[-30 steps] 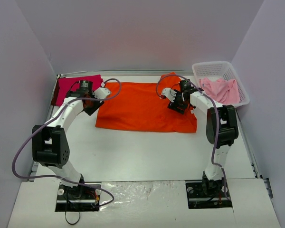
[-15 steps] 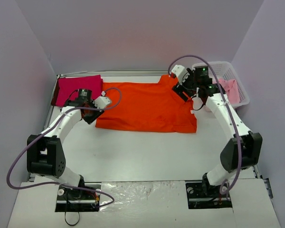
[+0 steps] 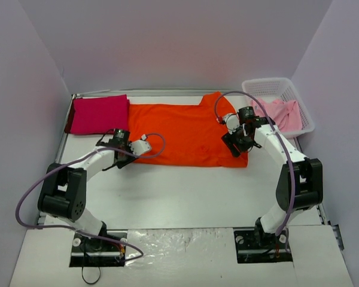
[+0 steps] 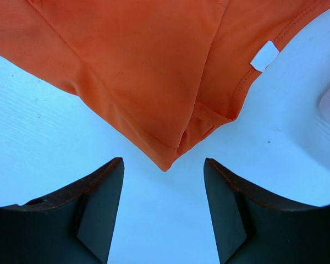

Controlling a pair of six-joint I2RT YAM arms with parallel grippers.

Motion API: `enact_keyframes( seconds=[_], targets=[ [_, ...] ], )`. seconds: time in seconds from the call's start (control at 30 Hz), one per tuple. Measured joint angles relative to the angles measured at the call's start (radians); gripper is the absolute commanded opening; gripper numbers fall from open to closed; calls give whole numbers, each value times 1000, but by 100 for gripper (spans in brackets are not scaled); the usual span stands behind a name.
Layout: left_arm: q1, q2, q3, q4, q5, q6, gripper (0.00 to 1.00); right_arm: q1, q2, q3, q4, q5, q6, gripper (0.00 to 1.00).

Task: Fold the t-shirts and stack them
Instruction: Fold the flattened tshirt in 1/3 of the way

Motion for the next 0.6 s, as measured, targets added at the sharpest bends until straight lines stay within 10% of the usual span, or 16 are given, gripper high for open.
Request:
enact_keyframes(
  seconds=[0.6],
  targets=[
    [0, 50, -48, 172, -53, 50, 31, -4, 0, -14, 7, -6, 39, 63]
  ],
)
